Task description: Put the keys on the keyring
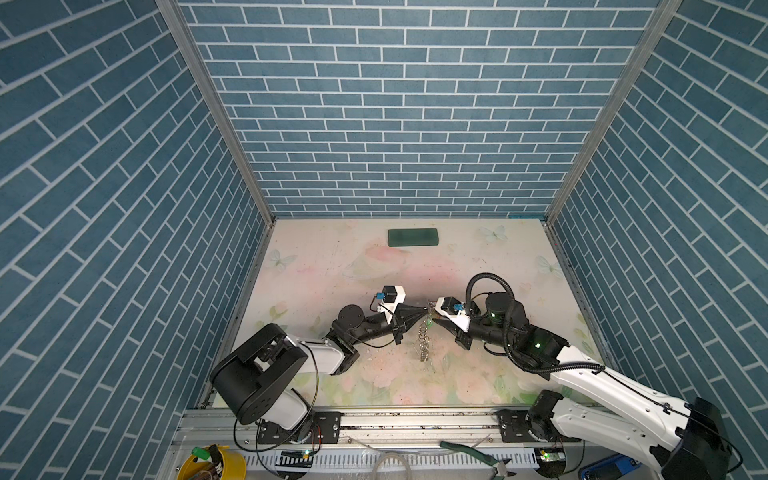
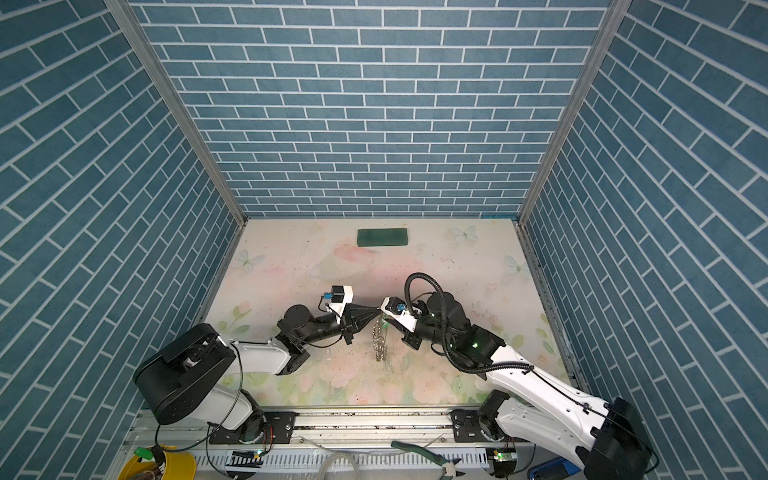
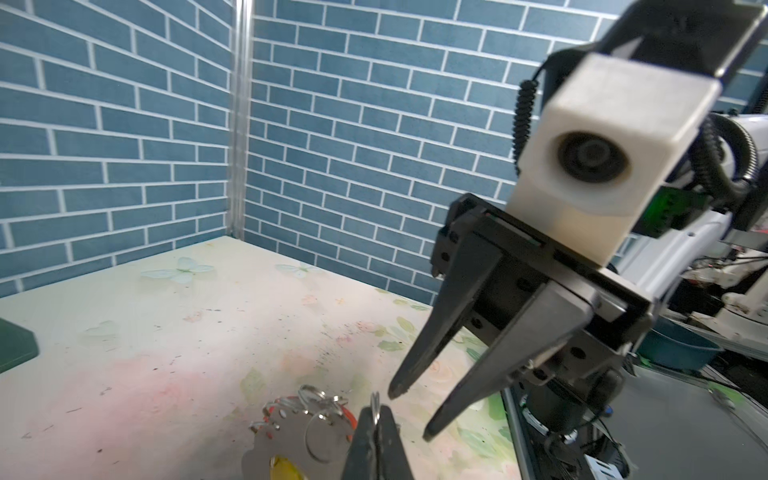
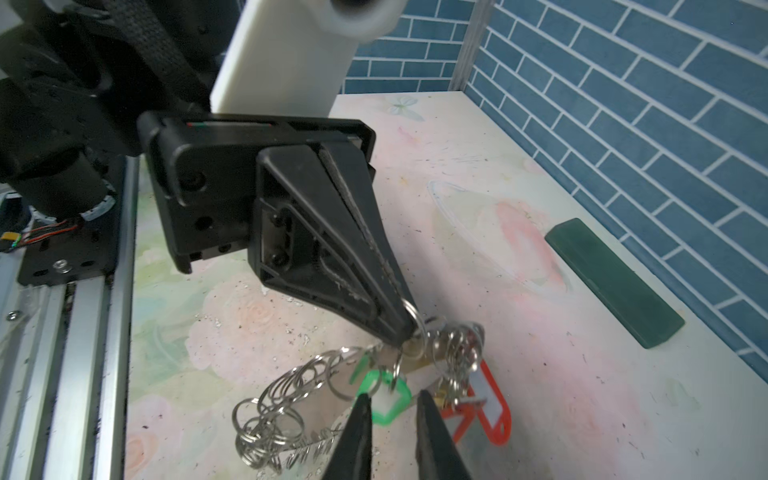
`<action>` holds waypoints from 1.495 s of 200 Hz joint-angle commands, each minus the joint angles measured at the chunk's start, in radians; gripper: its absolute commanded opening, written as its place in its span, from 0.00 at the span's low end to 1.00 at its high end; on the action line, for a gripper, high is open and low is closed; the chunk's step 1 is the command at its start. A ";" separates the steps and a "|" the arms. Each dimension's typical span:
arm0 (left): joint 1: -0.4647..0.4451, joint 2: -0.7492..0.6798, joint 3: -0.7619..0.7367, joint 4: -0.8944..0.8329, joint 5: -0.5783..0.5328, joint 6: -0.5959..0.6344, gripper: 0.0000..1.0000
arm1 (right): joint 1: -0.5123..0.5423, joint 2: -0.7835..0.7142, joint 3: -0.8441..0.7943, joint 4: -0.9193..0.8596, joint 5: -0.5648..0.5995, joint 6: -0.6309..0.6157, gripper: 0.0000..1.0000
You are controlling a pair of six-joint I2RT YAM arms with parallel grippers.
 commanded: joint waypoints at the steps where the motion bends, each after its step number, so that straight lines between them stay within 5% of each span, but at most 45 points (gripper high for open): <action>1: -0.001 0.000 0.013 0.055 -0.006 -0.003 0.00 | 0.005 -0.029 -0.069 0.096 0.103 0.108 0.25; 55: 0.033 0.009 0.036 0.025 0.171 0.021 0.00 | -0.004 -0.020 -0.169 0.179 0.184 0.251 0.28; 96: 0.050 0.017 0.090 -0.092 0.295 0.021 0.00 | -0.036 0.011 -0.206 0.191 0.247 0.360 0.39; 152: 0.077 0.004 0.061 -0.324 0.125 0.085 0.00 | -0.078 0.106 -0.202 0.224 0.240 0.453 0.45; 299: 0.200 -0.094 -0.180 -0.388 -0.114 0.019 0.00 | -0.084 0.405 -0.013 0.164 0.129 0.562 0.46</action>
